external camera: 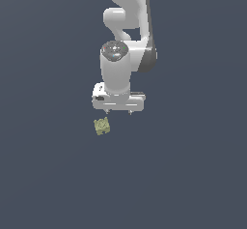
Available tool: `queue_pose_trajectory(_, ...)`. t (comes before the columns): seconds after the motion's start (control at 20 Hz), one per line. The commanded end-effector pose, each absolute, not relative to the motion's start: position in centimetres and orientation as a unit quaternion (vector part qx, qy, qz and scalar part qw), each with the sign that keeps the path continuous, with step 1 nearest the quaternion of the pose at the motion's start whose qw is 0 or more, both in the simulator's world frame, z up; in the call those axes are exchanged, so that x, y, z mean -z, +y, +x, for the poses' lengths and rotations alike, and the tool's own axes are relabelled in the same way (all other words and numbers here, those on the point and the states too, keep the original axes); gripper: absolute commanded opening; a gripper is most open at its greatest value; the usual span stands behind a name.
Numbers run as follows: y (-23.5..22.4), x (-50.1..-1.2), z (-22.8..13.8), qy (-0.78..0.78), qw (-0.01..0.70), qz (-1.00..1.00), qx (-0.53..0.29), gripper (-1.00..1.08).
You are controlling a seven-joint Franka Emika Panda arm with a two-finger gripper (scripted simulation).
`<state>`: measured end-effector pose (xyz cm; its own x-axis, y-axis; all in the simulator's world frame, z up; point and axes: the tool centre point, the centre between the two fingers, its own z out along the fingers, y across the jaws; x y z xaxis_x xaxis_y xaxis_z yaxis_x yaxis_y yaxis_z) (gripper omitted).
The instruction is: Pick up the object and move it to a goal position.
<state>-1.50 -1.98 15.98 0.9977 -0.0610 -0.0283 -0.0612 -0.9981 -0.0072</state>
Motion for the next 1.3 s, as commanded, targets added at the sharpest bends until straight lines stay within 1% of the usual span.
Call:
queue_pose_trajectory(0.0, -2.0, -16.0, -1.5, 0.031, 0.004, -0.999, -0.014, 1.0)
queue_pose_trajectory(0.7, -1.0, -16.8, -1.5, 0.019, -0.003, -1.0, -0.005, 1.0)
queue_pose_trajectory(1.25, -2.1, -15.9, -1.3, 0.093, 0.0, -0.996, -0.006, 1.0)
